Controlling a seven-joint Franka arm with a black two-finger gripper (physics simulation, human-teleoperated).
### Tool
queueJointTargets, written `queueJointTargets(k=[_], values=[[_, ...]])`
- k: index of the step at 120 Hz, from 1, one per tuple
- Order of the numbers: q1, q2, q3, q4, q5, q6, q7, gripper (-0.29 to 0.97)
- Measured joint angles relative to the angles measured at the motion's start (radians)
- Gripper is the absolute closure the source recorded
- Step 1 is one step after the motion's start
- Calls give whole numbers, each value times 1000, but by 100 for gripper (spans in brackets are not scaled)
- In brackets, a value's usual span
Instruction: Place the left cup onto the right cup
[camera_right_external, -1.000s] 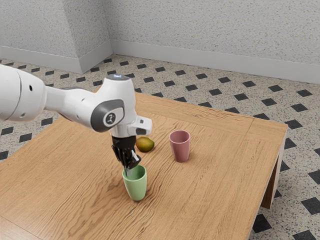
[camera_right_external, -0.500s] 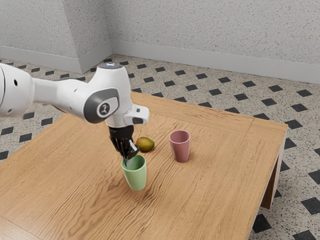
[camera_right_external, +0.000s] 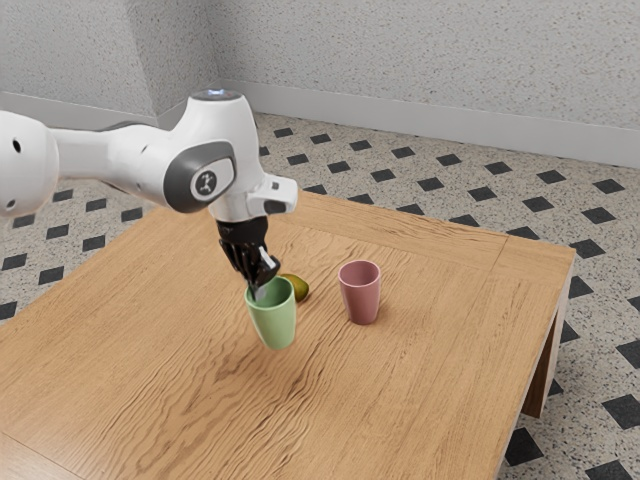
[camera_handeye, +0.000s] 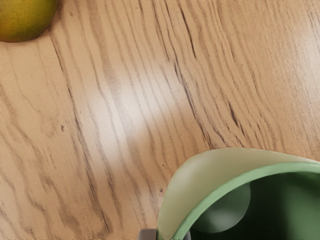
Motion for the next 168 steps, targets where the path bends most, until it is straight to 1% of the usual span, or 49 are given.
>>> queueJointTargets(k=[69,168], values=[[-4,34,0,165,1,-119,5,79],[-7,217,-23,464,1,-218,12,79]])
